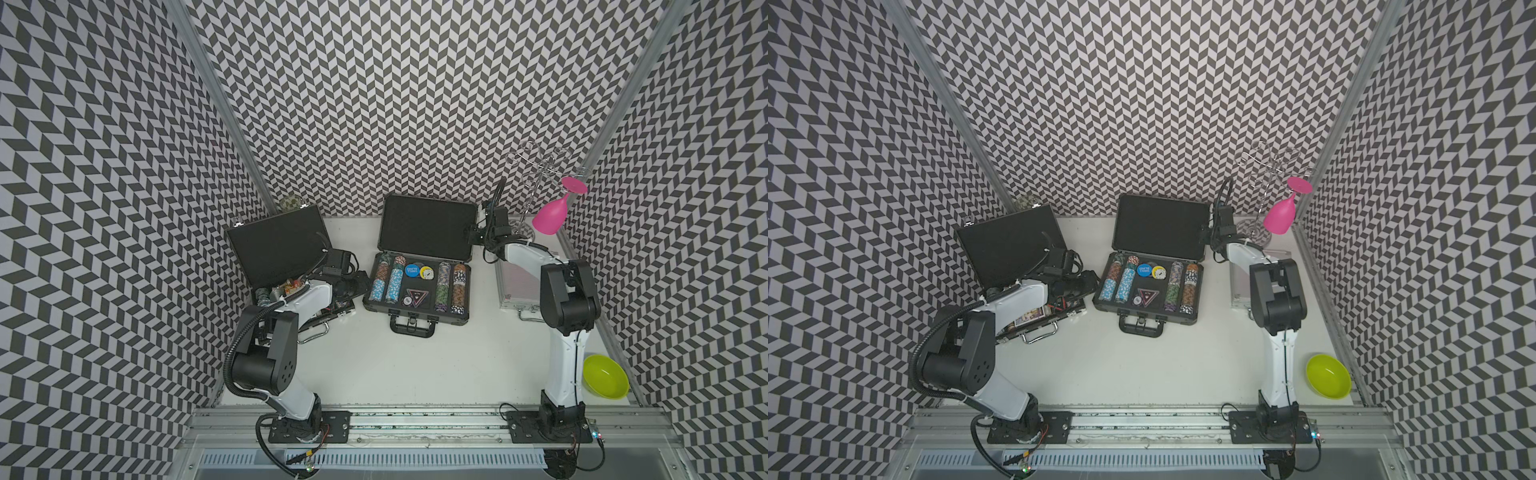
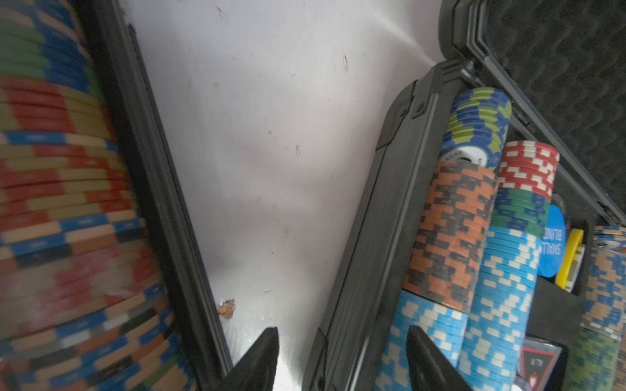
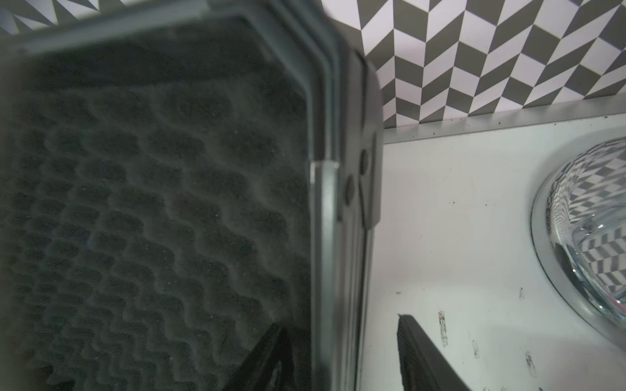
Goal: Close the poker set cases
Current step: Close the lid of the poker set case.
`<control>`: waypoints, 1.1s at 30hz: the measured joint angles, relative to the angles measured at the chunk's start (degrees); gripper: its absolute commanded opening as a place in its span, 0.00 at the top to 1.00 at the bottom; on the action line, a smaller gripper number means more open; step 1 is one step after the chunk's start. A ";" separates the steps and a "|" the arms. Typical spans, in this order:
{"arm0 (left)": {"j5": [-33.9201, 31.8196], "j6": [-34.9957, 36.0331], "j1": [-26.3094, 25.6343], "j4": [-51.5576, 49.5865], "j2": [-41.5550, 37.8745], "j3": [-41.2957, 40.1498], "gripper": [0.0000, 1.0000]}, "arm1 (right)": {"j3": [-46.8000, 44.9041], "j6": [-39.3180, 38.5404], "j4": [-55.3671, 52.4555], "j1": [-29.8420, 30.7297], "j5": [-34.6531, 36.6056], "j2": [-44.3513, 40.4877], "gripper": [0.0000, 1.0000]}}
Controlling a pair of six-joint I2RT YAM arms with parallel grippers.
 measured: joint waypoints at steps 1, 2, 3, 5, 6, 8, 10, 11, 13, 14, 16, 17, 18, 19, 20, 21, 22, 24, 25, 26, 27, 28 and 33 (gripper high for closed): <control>0.46 -0.07 -0.07 0.33 0.11 0.00 0.39 | 0.04 -0.02 0.02 0.02 -0.28 0.00 0.60; 0.85 -0.09 -0.15 0.66 0.26 0.00 0.39 | 0.11 0.00 0.02 0.04 -0.59 0.00 0.65; 1.09 -0.15 -0.22 1.05 0.46 0.00 0.39 | 0.15 0.22 0.09 0.09 -1.03 0.07 0.71; 1.66 -0.20 -0.22 1.92 0.81 0.00 0.39 | 0.26 0.50 -0.17 0.00 -0.66 0.17 0.79; 2.01 -0.24 -0.20 2.47 1.05 0.00 0.40 | 0.31 0.66 -0.24 -0.22 -0.76 0.22 0.82; 2.73 -0.26 -0.22 3.43 1.40 0.02 0.40 | 0.35 1.46 -0.26 -0.31 -0.50 0.35 0.84; 3.82 -0.31 -0.33 4.39 1.68 0.02 0.40 | 0.44 1.64 -0.33 -0.09 0.26 0.35 0.85; 4.44 -0.31 -0.52 4.76 1.79 0.02 0.41 | 0.46 1.64 -0.35 -0.09 0.35 0.35 0.86; 5.77 -0.33 -1.36 5.07 2.08 0.02 0.42 | 0.46 1.60 -0.35 -0.04 0.44 0.35 0.87; 5.62 -0.28 -1.81 5.11 2.19 0.02 0.42 | 0.55 1.53 -0.37 -0.04 0.44 0.35 0.88; 5.73 -0.35 -2.01 5.18 2.21 0.02 0.42 | 0.94 1.05 -0.11 -0.02 0.39 0.50 0.89; 5.73 -0.52 -2.29 5.20 2.21 0.02 0.42 | 1.44 0.57 0.07 0.00 0.37 0.79 0.90; 5.60 -0.76 -2.71 5.22 2.21 0.02 0.42 | 2.16 -0.02 0.35 0.00 0.26 1.27 0.90; 5.42 -1.03 -3.17 5.25 2.21 0.00 0.42 | 2.93 -0.57 0.52 -0.02 0.13 1.79 0.90; 5.29 -1.40 -3.61 5.42 2.21 -0.11 0.43 | 3.67 -1.05 0.68 -0.07 -0.04 2.36 0.90; 5.16 -1.84 -4.04 5.90 2.16 -0.44 0.43 | 4.46 -1.51 0.81 -0.11 -0.22 2.89 0.90; 5.07 -2.23 -4.50 6.54 2.08 -0.83 0.43 | 5.09 -1.99 1.14 -0.20 -0.42 3.43 0.90; 4.83 -2.95 -5.29 7.43 1.92 -1.38 0.43 | 5.73 -2.60 1.86 -0.33 -0.87 3.91 0.90; 4.68 -3.32 -5.64 7.76 1.86 -1.60 0.43 | 5.77 -3.04 2.27 -0.39 -1.14 3.98 0.90; 4.59 -3.58 -5.88 8.02 1.84 -1.73 0.43 | 5.77 -3.32 2.47 -0.44 -1.33 3.98 0.90; 4.57 -3.82 -6.08 8.13 1.84 -1.75 0.43 | 5.77 -3.63 2.71 -0.46 -1.42 3.98 0.90; 4.57 -4.07 -6.21 8.15 1.84 -1.75 0.42 | 5.77 -4.00 2.93 -0.46 -1.46 3.98 0.90; 3.78 -4.81 -6.69 7.58 1.84 -1.36 0.39 | 4.57 -5.44 5.09 -0.42 -1.51 3.82 0.89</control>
